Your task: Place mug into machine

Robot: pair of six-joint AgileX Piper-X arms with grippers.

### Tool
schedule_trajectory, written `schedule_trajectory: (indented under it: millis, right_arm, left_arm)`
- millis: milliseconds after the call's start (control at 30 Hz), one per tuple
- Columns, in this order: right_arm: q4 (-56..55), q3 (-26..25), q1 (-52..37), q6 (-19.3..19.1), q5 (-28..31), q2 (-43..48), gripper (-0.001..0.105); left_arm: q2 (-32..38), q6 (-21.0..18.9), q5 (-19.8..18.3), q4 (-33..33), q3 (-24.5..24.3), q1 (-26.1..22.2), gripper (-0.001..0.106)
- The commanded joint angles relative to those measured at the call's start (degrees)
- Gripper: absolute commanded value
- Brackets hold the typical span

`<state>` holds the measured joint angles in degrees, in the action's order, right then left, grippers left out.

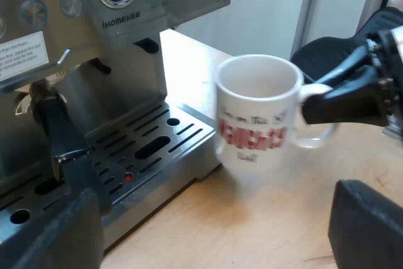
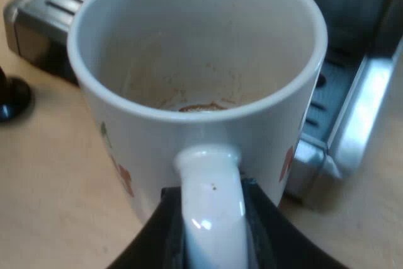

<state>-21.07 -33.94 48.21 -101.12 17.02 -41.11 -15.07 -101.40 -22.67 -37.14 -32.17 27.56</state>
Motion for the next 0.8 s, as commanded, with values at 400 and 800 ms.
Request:
schedule_trajectory:
  millis: [400, 800]
  right_arm:
    - [19.61, -1.21, 0.14, 1.15, -1.8, -13.74, 0.0]
    - [28.48, -1.21, 0.14, 1.15, -1.8, -22.52, 0.0]
  left_arm:
    - [-0.02, 0.2, 6.25, -0.29, 0.72, 0.22, 0.079]
    - [-0.02, 0.2, 6.25, -0.29, 0.72, 0.22, 0.079]
